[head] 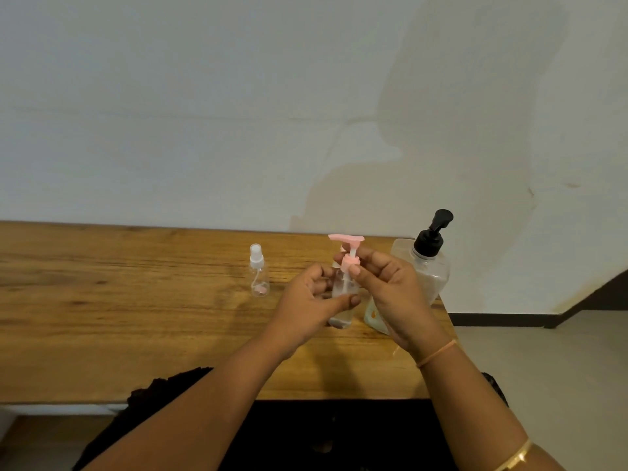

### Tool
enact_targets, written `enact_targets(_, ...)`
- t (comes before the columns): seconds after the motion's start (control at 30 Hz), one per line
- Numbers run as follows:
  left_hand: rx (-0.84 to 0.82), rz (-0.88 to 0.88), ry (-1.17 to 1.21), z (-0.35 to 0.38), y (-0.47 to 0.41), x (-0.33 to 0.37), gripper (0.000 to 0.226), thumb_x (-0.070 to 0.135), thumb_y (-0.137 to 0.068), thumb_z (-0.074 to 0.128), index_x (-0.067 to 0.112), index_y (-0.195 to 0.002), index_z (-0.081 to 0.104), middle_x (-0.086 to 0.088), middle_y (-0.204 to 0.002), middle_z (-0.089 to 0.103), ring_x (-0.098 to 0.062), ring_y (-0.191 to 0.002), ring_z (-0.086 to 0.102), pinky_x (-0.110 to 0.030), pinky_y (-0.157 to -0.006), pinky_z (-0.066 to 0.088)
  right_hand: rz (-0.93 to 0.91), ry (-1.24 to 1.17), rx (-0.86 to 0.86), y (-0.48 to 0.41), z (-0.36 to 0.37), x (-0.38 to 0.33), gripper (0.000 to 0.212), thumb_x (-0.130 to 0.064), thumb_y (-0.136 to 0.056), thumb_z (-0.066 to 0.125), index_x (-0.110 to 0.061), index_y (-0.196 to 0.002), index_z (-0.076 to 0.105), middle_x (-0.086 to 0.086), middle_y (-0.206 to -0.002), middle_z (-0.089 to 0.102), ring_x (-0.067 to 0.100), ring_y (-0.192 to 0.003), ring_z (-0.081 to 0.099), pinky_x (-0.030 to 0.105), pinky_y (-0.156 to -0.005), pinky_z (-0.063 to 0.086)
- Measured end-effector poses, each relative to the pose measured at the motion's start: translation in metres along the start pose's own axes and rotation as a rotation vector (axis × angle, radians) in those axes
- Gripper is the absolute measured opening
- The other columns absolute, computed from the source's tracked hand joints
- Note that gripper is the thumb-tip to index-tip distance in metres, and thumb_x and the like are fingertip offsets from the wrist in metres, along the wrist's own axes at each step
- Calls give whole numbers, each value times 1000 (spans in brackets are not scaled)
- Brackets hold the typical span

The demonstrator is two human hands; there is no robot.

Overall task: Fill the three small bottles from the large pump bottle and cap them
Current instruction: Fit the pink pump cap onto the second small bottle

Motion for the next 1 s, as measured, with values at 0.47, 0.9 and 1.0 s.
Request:
enact_targets(0.47, -176, -84, 152, 5, 4, 11, 32, 4, -81, 67, 11, -110, 57, -6, -94, 74, -19, -88, 70, -36, -66, 60, 39, -152, -99, -1, 5, 3, 36, -18, -80, 58, -11, -115, 60, 7, -113, 68, 21, -109, 62, 37, -93, 50)
enact_targets(0.9, 4, 37, -92, 0, -2, -1, 38, 12, -81, 70, 31, -110, 55, 3, -102, 71, -10, -94, 68, -31, -79, 57, 33, 71, 179, 1, 8, 12, 23, -3, -91, 54, -22, -99, 64, 0, -94, 71, 5, -90, 66, 22, -80, 53)
enact_targets(1.0, -190, -136, 95, 1, 0, -2, 46, 9, -79, 69, 14, -122, 53, -6, -106, 72, -18, -94, 69, -37, -73, 59, 88, -90, -32, -1, 4, 7, 25, -12, -82, 62, -12, -107, 64, 9, -103, 71, 18, -101, 65, 29, -84, 53)
Point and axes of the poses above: each hand's wrist, its own y-axis away from the middle knuckle, its own z-axis out of the palm, x = y × z, the point moved 7 cm from there along -y, towards the middle knuckle
